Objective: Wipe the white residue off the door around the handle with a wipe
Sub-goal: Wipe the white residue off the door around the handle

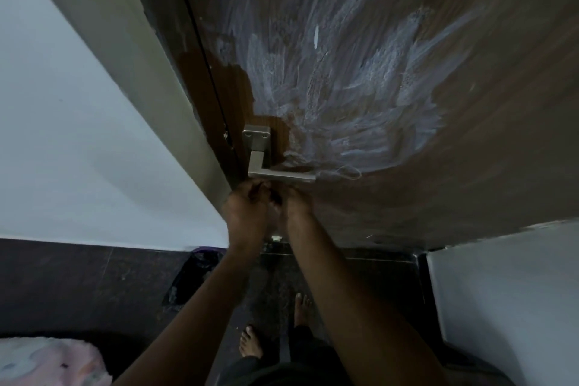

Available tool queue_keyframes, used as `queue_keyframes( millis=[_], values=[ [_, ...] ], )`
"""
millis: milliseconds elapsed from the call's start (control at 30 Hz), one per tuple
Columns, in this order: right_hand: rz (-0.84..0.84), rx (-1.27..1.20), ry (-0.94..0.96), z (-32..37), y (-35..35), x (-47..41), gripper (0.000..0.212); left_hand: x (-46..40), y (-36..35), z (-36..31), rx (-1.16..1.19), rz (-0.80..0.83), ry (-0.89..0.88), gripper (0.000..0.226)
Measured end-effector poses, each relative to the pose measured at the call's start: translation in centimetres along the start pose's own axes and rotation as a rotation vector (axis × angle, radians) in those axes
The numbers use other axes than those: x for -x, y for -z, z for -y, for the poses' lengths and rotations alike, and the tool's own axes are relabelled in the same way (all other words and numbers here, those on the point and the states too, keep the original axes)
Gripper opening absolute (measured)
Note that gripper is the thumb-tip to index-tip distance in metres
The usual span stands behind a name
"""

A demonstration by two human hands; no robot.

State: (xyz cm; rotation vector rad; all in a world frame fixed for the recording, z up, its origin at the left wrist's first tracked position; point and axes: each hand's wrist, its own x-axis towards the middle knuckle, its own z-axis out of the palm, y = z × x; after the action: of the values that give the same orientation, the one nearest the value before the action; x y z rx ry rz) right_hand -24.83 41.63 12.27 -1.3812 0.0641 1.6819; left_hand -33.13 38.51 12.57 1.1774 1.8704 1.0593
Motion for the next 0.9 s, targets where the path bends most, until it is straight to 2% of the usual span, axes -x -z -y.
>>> queue_keyframes(
  millis=[100,200,300,367,433,500,567,667,800,900],
  values=[
    [0.001,-0.031,-0.015,-0.1,0.5,-0.3,0.006,-0.2,0.1,0.0,-0.012,-0.006,0.021,0.022],
    [-0.1,0.011,0.036,1.0,3.5,-0.7,0.014,-0.4,-0.1,0.1,0.003,0.009,0.058,0.025],
    [-0.221,-0.149,0.138,2.4,6.8,-1.0,0.011,-0.2,-0.8,0.2,-0.003,0.068,0.06,0.023],
    [-0.221,-0.146,0.18,2.5,6.8,-0.9,0.009,0.4,-1.3,-0.3,0.037,0.093,0.057,0.019],
    [-0.149,-0.025,0.151,1.9,4.9,-0.6,0.004,0.9,-1.7,-0.7,0.075,0.086,0.038,0.023],
    [-0.067,0.025,0.131,1.3,2.8,-0.3,0.012,1.1,-1.7,-1.1,0.057,0.08,-0.012,0.028],
    [-0.057,0.017,0.154,1.1,1.8,-0.4,0.015,0.9,-1.8,-1.2,0.032,0.076,-0.024,0.022],
    [-0.119,-0.027,0.176,1.7,3.3,-0.4,0.005,0.5,-1.8,-1.3,-0.019,0.034,-0.013,0.015],
    [-0.302,-0.08,0.37,3.4,6.9,-1.1,0.028,0.6,-1.9,-1.0,-0.052,0.03,-0.027,0.01],
    [-0.308,-0.031,0.423,3.1,6.8,-1.2,0.018,1.0,-2.2,-0.7,-0.055,0.031,-0.044,0.012]
  ],
)
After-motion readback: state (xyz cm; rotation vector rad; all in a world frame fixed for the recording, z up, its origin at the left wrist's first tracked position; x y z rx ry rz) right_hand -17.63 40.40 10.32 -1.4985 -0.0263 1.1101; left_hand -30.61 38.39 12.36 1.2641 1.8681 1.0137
